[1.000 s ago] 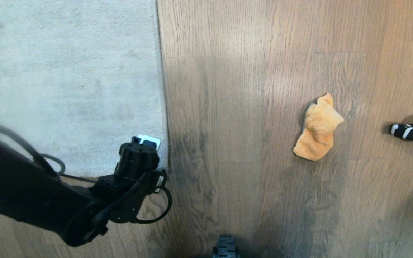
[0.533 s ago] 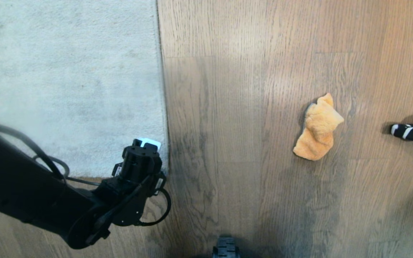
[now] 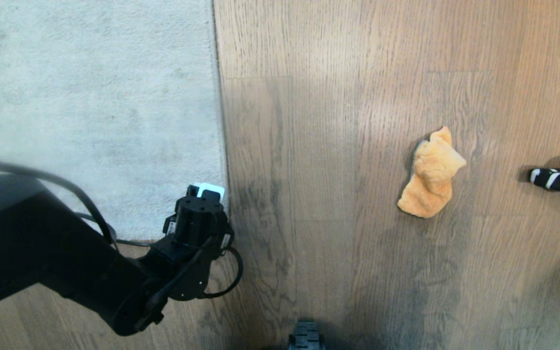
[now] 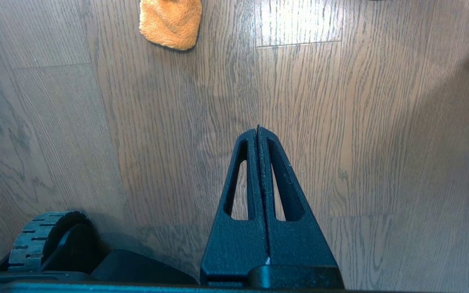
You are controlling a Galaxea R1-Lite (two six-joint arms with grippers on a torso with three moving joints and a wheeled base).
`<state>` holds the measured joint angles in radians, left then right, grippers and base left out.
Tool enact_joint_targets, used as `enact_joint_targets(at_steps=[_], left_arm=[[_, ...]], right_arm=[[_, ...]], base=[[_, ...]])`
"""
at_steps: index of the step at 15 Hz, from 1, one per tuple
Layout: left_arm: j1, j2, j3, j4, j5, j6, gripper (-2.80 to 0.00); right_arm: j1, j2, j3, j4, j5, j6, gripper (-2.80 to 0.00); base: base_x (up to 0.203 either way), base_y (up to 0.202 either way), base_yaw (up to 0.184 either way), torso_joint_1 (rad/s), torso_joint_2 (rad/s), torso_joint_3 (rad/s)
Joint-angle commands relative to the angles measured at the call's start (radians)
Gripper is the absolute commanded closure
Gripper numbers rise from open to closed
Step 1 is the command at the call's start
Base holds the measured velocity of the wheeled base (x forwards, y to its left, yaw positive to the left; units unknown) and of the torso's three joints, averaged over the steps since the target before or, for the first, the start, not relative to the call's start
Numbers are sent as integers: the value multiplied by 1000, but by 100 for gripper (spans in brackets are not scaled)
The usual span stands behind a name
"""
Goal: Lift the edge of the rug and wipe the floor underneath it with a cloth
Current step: Lift up the carpet
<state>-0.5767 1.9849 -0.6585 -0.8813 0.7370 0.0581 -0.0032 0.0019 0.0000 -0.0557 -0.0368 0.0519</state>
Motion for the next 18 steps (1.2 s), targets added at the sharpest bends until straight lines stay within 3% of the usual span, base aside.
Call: enact_joint_targets(at_steps=[1, 8, 16, 18], left_arm=[[-2, 14, -16, -8, 2, -1, -280], [-22, 37, -66, -8, 15, -1, -280], [-18, 28, 25, -8, 48, 6, -280], [-11, 19, 42, -8, 68, 38, -280]], right_arm=[[0, 0, 0, -1, 0, 0, 0], [0, 0, 0, -1, 0, 0, 0], [0, 0, 0, -1, 0, 0, 0], [0, 0, 0, -1, 0, 0, 0]], base=[[0, 0, 0, 0, 0, 0], [0, 0, 0, 0, 0, 0], [0, 0, 0, 0, 0, 0], [0, 0, 0, 0, 0, 0]])
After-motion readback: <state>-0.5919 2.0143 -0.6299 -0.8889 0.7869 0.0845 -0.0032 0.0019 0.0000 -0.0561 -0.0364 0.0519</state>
